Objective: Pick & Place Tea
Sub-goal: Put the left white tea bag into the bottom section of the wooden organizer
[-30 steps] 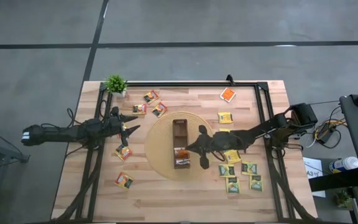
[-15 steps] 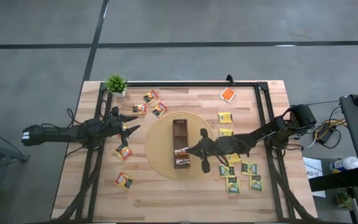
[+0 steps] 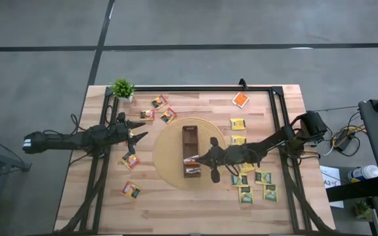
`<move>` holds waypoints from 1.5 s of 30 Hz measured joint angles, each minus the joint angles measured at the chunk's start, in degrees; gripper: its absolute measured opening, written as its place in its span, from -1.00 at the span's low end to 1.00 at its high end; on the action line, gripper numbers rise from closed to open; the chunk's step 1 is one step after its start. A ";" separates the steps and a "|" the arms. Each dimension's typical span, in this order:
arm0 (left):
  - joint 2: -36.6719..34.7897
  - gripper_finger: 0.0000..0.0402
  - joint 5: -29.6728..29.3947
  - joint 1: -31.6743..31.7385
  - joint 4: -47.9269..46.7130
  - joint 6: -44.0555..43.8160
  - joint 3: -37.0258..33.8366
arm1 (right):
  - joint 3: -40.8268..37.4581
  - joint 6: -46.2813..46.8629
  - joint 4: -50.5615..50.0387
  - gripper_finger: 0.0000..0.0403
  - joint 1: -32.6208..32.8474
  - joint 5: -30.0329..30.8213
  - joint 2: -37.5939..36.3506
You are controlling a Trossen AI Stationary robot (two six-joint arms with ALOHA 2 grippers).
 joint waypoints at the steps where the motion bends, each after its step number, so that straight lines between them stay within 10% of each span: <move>1: 0.00 0.01 0.00 0.00 -0.01 0.00 0.00 | -0.06 0.28 -0.05 -0.96 -0.05 -0.01 0.15; 45: -0.02 0.01 0.00 0.04 -0.01 0.00 0.00 | -1.76 -10.22 8.17 -0.96 -1.22 -0.22 6.27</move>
